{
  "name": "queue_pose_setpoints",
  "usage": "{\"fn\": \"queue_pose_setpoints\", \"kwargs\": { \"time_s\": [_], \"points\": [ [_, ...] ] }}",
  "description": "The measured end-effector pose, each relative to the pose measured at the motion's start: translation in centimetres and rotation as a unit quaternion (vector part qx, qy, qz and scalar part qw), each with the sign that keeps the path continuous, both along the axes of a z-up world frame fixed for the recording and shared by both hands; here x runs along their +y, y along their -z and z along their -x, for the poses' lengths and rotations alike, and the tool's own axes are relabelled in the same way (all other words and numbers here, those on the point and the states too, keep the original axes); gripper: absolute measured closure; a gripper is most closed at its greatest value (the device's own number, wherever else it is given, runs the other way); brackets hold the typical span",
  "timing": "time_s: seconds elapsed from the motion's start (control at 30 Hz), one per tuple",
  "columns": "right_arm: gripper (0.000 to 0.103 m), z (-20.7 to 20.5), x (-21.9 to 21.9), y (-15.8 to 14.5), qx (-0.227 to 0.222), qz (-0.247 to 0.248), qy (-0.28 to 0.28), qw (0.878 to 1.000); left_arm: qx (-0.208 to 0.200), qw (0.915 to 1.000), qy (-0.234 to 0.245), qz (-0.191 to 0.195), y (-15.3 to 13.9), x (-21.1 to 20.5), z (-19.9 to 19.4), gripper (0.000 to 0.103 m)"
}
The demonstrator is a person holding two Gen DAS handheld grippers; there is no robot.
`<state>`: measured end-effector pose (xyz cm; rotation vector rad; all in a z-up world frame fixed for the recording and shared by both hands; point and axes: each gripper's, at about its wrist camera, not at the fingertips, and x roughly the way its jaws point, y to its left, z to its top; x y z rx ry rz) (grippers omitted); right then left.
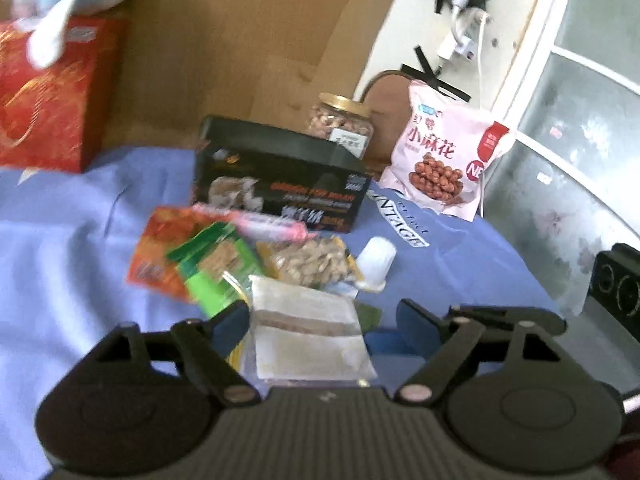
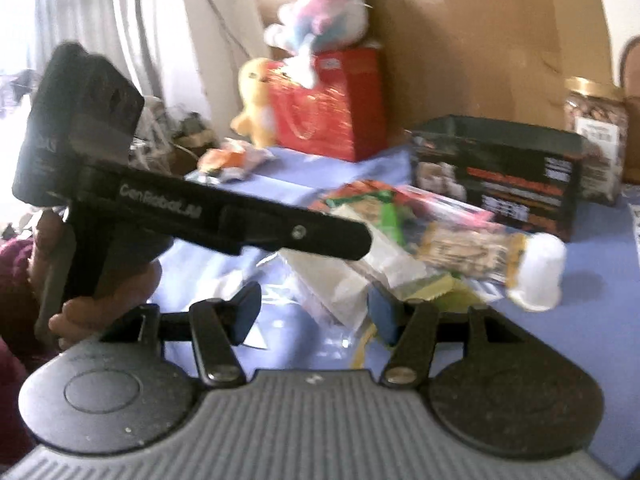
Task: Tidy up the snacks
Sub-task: 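Grasp the white-labeled clear snack bag with the left gripper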
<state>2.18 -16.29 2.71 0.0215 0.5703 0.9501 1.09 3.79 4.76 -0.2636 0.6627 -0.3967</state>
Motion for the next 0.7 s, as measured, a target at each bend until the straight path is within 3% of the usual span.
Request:
{"fn": "queue_pose_setpoints", "kwargs": {
  "time_s": [0.17, 0.37, 0.53, 0.7],
  "points": [
    [0.040, -0.4, 0.9, 0.8, 0.016, 0.003, 0.007, 1.000, 0.018, 0.9992, -0.018, 0.030, 1.6, 2.0, 2.2, 0.018],
    [0.039, -0.4, -1.1, 1.2, 0.033, -0.011, 0.044, 0.998, 0.025, 0.9945, -0.040, 0.093, 2.3, 5.0, 2.7, 0.015],
    [0.033, -0.2, -1.4, 1.7, 0.043, -0.003, 0.039, 0.998, 0.045, 0.9936, -0.053, 0.089, 3.2, 5.3, 2.2, 0.015],
    [0.032, -0.3, -0.5, 1.9, 0.051, 0.010, 0.011, 0.999, 0.040, 0.9945, -0.051, 0.082, 3.2, 5.3, 2.2, 0.011]
  ]
}}
